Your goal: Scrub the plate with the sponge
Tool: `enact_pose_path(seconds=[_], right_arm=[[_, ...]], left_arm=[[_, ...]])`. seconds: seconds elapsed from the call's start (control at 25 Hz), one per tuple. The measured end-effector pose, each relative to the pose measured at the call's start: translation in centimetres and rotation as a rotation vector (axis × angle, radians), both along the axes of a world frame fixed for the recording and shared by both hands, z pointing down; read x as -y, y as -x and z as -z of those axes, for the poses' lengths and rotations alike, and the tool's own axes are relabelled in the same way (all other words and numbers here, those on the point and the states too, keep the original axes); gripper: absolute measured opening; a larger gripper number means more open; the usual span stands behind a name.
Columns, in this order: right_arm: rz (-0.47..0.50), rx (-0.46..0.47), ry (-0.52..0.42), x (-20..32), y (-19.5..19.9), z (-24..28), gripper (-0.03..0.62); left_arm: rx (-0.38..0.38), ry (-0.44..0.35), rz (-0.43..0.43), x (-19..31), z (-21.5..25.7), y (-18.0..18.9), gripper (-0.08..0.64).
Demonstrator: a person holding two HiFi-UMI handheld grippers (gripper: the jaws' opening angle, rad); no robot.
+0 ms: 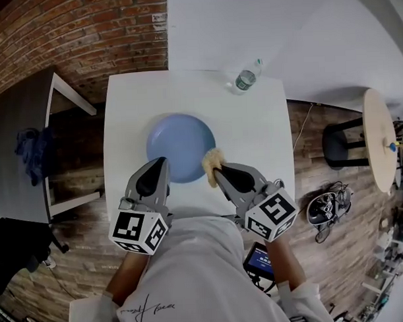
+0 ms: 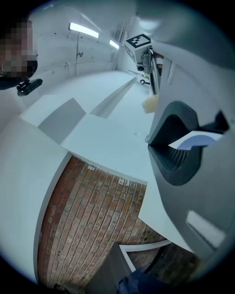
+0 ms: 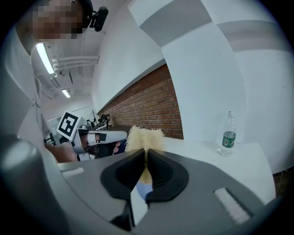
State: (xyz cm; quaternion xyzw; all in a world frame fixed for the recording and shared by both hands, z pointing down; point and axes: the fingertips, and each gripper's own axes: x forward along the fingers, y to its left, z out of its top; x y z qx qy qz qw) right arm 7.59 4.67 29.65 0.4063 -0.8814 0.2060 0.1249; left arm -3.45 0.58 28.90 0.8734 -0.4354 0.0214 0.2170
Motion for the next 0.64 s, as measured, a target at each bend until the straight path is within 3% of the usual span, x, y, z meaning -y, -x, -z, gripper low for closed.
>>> enact_pose_path(seconds=[0.64], right_arm=[[-0.022,0.035,-0.013,-2.4,1.2,0.7,0.025]], left_arm=[[0.006,0.033,-0.07,-3.4,-0.3,-0.3,0.012]])
